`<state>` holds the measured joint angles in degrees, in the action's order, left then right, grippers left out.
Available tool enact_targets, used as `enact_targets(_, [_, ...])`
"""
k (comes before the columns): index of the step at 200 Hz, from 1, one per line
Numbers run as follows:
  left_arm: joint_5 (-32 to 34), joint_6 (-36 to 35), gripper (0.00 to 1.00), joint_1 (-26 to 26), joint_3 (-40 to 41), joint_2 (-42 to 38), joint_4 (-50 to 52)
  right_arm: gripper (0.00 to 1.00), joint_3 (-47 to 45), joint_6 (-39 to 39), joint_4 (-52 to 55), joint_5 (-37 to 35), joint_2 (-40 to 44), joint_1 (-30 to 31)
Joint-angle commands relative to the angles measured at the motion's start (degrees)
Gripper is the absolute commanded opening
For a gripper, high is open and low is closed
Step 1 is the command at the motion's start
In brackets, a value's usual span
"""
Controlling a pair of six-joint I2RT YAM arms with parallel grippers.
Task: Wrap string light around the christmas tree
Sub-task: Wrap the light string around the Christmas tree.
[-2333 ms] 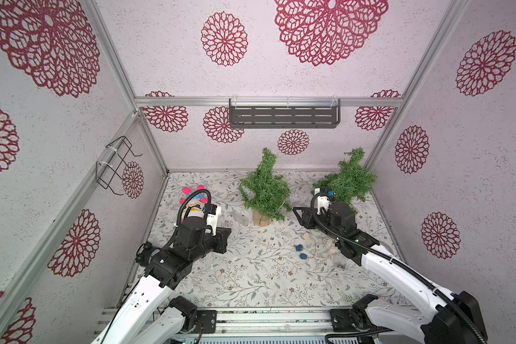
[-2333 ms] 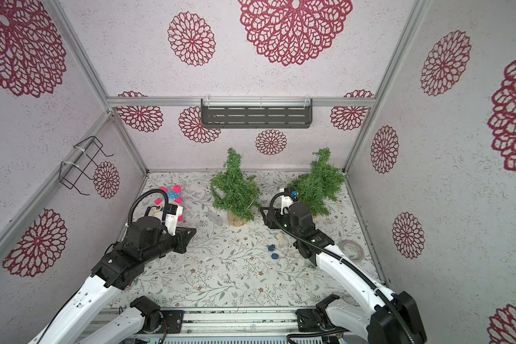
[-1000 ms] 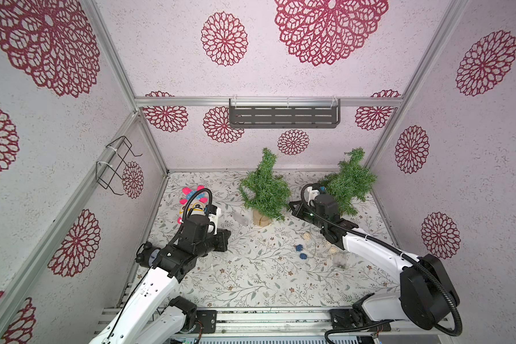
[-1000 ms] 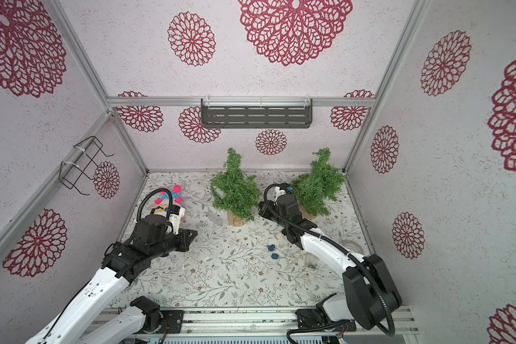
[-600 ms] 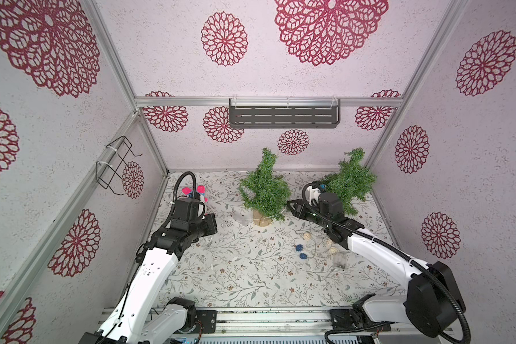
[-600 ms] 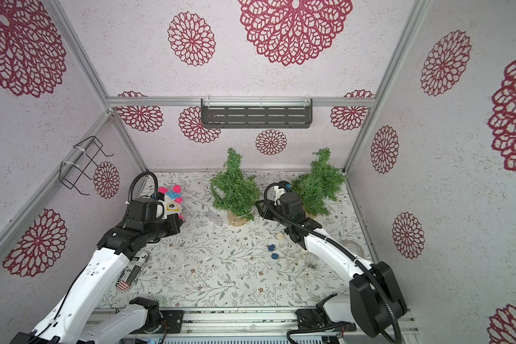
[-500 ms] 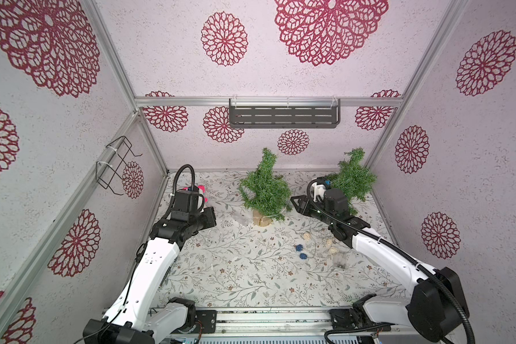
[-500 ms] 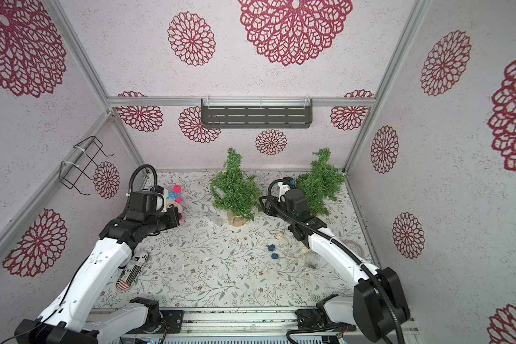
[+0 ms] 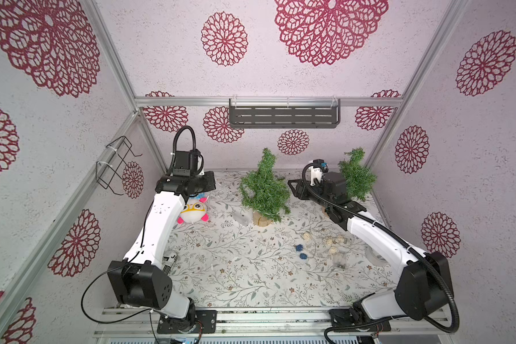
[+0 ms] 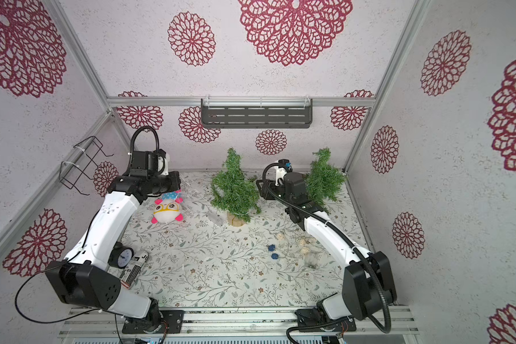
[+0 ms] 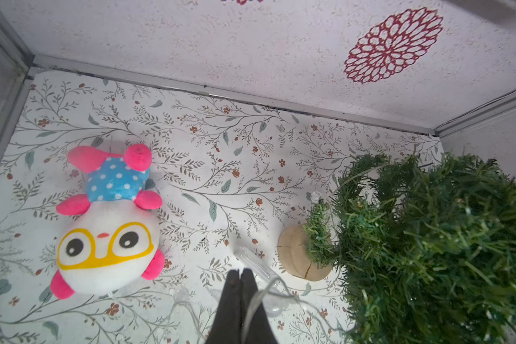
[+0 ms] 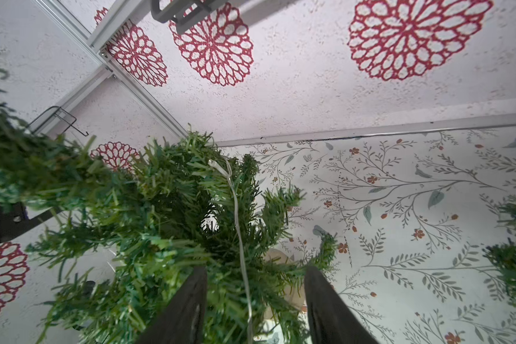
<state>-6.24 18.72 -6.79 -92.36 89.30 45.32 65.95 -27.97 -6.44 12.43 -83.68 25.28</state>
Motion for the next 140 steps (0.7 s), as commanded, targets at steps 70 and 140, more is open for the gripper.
enact_targets(70, [-0.2,-7.9,0.0,1.0,-5.2,3.8,-0.2,0.74,4.9,5.2,-3.3,5.5,0.9,0.5])
enact_targets(140, [-3.4,-10.2,0.0,1.2,-6.1,5.0,-4.5,0.92,7.8,12.6,-2.1,1.0,-0.1,6.9])
